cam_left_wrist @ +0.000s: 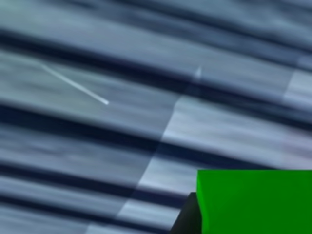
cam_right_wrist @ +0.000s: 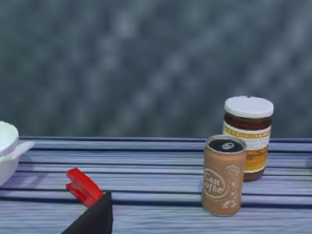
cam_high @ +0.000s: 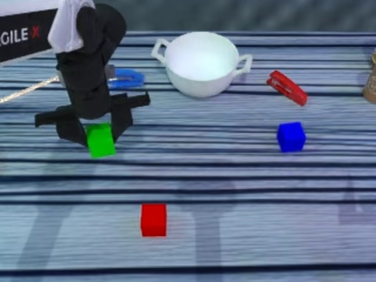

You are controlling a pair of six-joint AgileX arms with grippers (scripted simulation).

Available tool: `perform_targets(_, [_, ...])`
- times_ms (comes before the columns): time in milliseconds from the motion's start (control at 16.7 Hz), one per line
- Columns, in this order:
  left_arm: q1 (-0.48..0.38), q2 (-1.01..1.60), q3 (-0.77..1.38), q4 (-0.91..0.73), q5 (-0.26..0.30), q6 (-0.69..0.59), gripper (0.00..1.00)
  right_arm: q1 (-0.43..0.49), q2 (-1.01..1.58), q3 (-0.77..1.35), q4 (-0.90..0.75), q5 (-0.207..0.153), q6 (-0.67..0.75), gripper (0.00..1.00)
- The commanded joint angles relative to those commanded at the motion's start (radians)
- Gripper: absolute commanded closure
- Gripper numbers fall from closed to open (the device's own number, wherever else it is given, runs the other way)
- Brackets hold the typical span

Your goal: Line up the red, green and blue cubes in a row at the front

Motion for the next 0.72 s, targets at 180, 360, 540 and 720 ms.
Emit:
perform_targets(180, [-0.093,0.004,0.019,-0.018,0.000,-0.054,1.00,0.000,0.000,0.000,0.000,0.000,0.000,0.00])
perform_targets(360, [-0.245,0.006,0.043,-0.045,-0.001,-0.133,1.00,0.000,0.000,0.000,0.000,0.000,0.000,0.00])
perform_targets(540, [-0.395,0.002,0.064,-0.068,0.000,-0.209,1.00,0.000,0.000,0.000,0.000,0.000,0.000,0.00])
perform_targets(720, [-0.477,-0.004,0.077,-0.079,-0.001,-0.254,1.00,0.000,0.000,0.000,0.000,0.000,0.000,0.00])
